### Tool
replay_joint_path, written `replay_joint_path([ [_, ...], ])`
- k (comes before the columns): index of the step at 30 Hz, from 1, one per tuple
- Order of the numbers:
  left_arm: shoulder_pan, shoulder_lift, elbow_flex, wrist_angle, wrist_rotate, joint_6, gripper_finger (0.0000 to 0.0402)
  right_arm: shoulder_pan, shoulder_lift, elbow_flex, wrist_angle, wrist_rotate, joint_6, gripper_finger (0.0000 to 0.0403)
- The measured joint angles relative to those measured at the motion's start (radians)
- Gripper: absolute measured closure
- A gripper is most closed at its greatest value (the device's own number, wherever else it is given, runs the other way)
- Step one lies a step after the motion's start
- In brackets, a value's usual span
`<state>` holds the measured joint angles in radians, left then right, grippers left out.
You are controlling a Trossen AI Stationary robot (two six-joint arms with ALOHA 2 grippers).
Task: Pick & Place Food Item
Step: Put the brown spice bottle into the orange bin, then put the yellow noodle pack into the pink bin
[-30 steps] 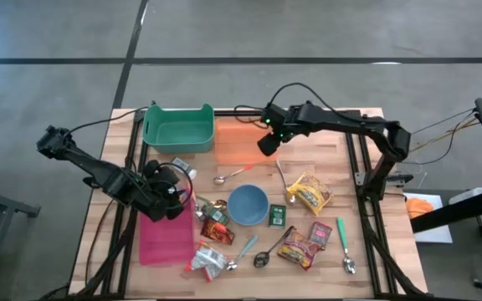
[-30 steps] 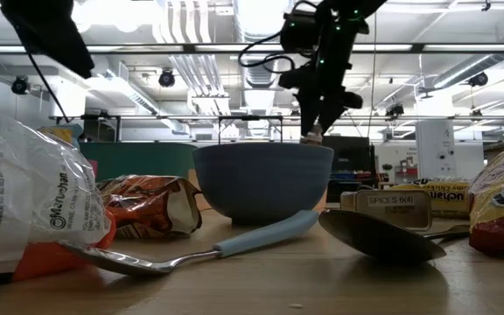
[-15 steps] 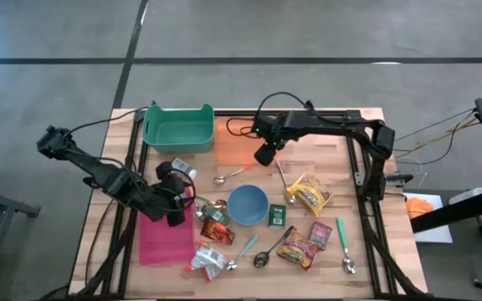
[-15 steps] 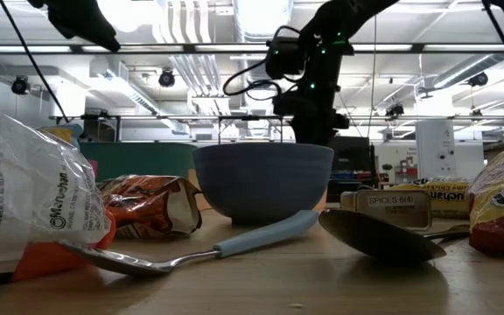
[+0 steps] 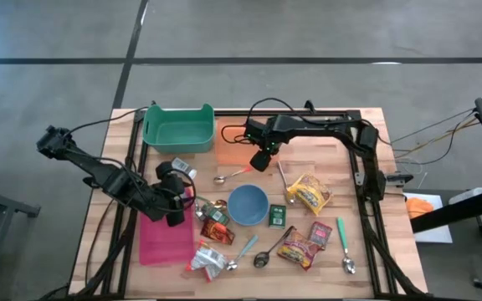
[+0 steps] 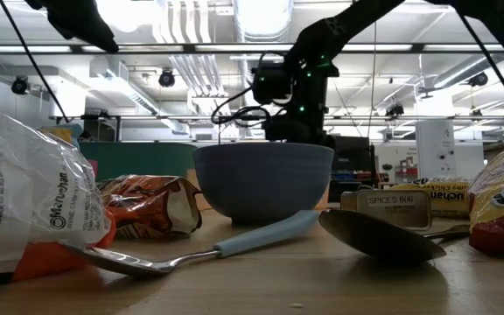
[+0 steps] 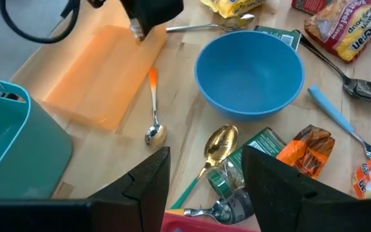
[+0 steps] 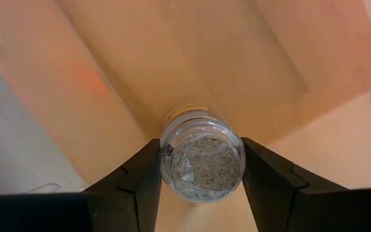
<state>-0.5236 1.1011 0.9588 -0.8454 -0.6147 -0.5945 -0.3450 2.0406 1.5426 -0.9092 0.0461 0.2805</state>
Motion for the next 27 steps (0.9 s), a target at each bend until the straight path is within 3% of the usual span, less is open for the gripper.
replay_joint_path([
  [4,0.0,0.0,0.0,-0.009,0.005,-0.004,0.0209,0.001,0.019,0.025,-0.003,-0.004,-0.004,0.0233],
  [12,0.001,0.0,0.0,-0.015,0.006,-0.008,0.0209,0.002,0.012,0.026,-0.023,-0.002,0.012,0.0174],
  [27,0.0,0.0,0.0,-0.016,0.017,-0.018,0.0209,0.003,0.004,0.034,-0.032,-0.002,0.015,0.0167],
])
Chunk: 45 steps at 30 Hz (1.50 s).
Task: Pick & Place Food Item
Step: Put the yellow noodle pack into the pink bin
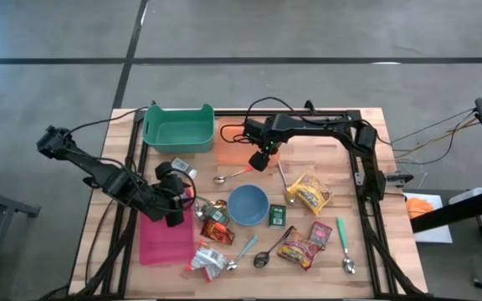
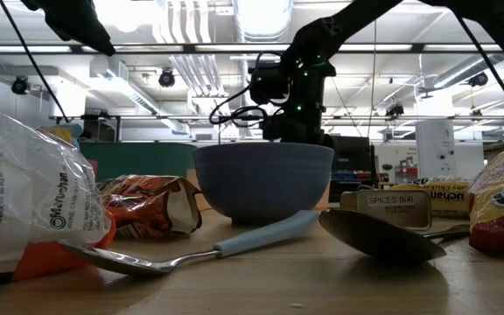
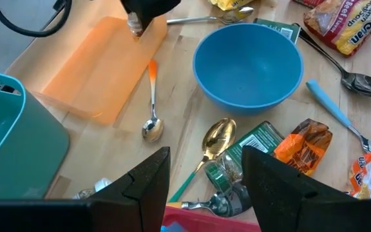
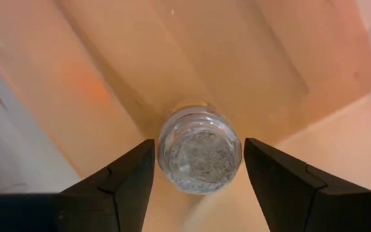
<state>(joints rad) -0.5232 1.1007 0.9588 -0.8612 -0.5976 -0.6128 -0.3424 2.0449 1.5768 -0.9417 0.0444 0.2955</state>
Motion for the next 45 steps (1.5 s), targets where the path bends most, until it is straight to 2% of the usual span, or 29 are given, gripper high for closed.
replay_joint_path([
  [8,0.0,0.0,0.0,-0.007,0.003,-0.011,0.0209,0.0,-0.044,0.052,-0.02,0.008,0.004,0.0166],
  [20,-0.001,0.0,0.0,-0.012,0.031,-0.027,0.0209,0.035,-0.209,0.07,-0.23,0.045,0.14,0.0166],
  [29,-0.001,0.0,0.0,-0.014,0.049,-0.042,0.0209,0.163,-0.35,-0.026,-0.342,0.049,0.384,0.0166],
  [39,-0.001,0.0,0.0,-0.015,0.09,-0.045,0.0209,0.327,-0.387,-0.189,-0.336,0.179,0.33,0.0166],
  [45,0.0,0.0,0.0,-0.015,0.09,-0.045,0.0209,0.361,-0.387,-0.297,-0.297,0.193,0.34,0.0166],
])
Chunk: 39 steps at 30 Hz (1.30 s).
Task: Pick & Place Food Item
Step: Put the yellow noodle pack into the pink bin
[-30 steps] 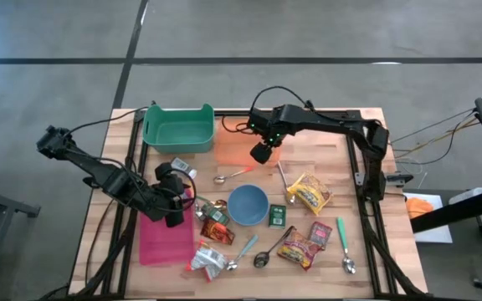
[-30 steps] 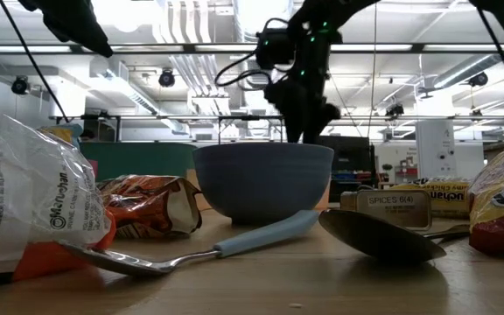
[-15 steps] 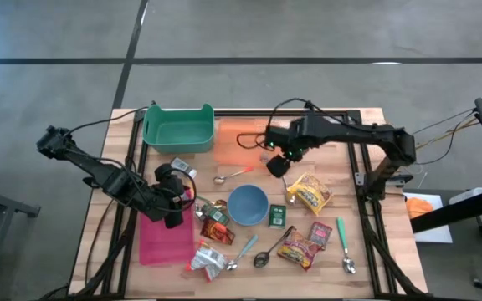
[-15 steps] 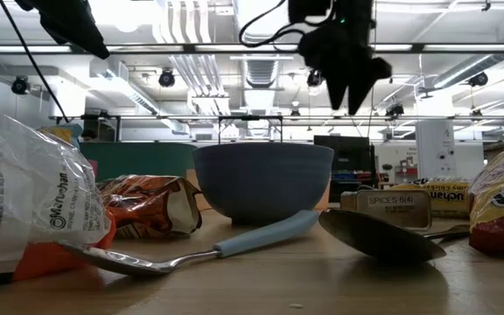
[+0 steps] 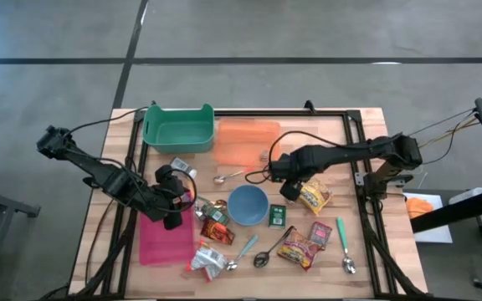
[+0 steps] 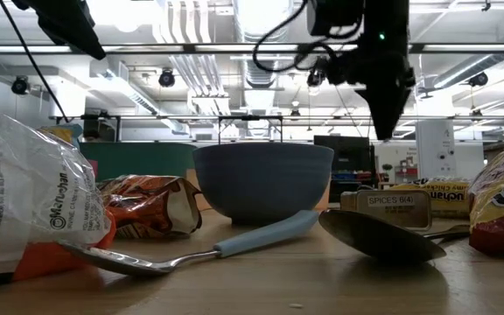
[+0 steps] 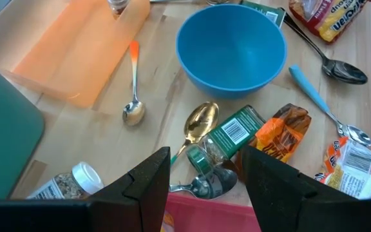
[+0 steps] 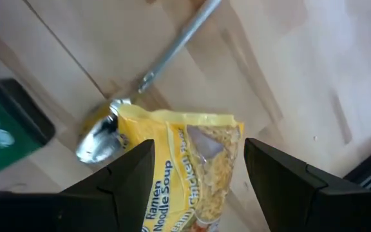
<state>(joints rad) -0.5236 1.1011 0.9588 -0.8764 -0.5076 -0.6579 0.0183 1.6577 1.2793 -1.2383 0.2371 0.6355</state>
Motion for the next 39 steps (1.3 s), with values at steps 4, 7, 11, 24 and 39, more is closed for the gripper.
replay_joint_path([
  [4,0.0,0.0,0.0,0.0,0.0,0.0,0.0209,0.002,0.0,-0.073,0.059,-0.012,0.016,0.0166],
  [7,0.0,0.0,0.0,0.0,0.0,0.0,0.0209,0.002,0.0,-0.121,0.123,-0.05,0.017,0.0166],
  [11,0.0,0.0,0.0,0.0,0.0,0.001,0.0209,0.004,0.001,-0.173,0.217,-0.08,0.015,0.0166],
  [24,0.0,0.0,0.0,0.0,0.0,0.003,0.0209,0.004,0.001,-0.277,0.38,-0.089,-0.059,0.0166],
  [39,0.0,0.0,0.0,0.0,0.0,0.002,0.0209,0.01,0.002,-0.279,0.41,-0.162,-0.147,0.0166],
])
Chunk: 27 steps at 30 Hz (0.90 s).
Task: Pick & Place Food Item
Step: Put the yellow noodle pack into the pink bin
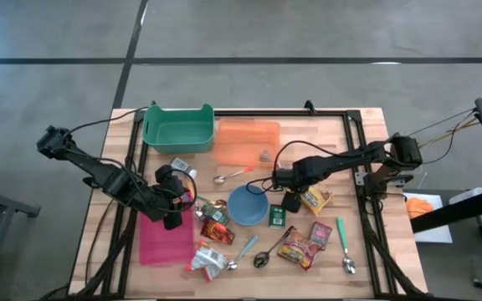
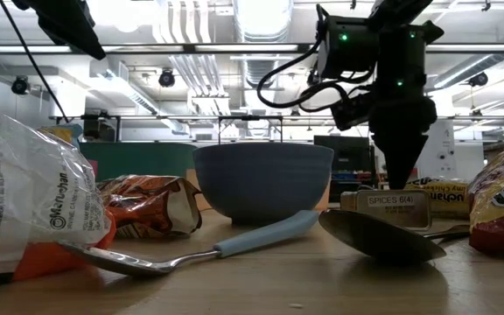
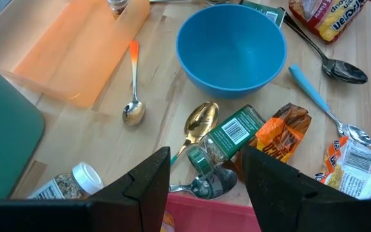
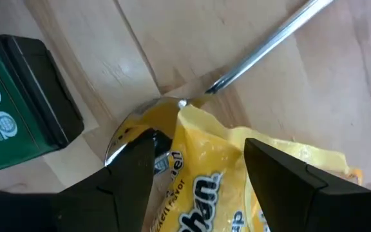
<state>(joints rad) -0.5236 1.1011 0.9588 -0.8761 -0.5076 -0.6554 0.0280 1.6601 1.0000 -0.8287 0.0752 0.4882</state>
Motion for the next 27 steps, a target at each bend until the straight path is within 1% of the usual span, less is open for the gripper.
replay_joint_path([
  [3,0.0,0.0,0.0,0.0,0.003,-0.005,0.0209,0.0,0.012,0.0,0.006,0.003,-0.021,0.0166],
  [8,0.0,0.0,0.0,0.0,0.003,-0.006,0.0209,0.0,0.068,-0.001,0.007,0.007,-0.05,0.0166],
  [11,0.0,0.0,0.0,-0.001,0.003,-0.006,0.0209,0.0,0.092,-0.002,0.004,0.027,-0.063,0.0166],
  [14,0.0,0.0,0.0,-0.003,0.003,-0.006,0.0209,0.0,0.101,0.002,0.003,0.029,-0.077,0.0178],
  [16,0.0,0.0,0.0,-0.004,0.003,-0.006,0.0209,0.0,0.1,0.001,0.003,0.029,-0.079,0.0199],
  [18,0.0,0.0,0.0,-0.004,0.003,-0.006,0.0209,0.0,0.097,0.001,0.002,0.029,-0.081,0.0228],
  [25,0.0,0.0,0.0,-0.004,0.003,-0.006,0.0209,0.0,0.09,-0.002,-0.002,0.033,-0.078,0.0362],
  [26,0.0,0.0,0.0,-0.004,0.003,-0.006,0.0209,0.0,0.09,-0.002,-0.001,0.033,-0.078,0.0378],
  [27,0.0,0.0,0.0,-0.004,0.003,-0.006,0.0209,0.0,0.09,-0.002,-0.001,0.033,-0.078,0.0384],
])
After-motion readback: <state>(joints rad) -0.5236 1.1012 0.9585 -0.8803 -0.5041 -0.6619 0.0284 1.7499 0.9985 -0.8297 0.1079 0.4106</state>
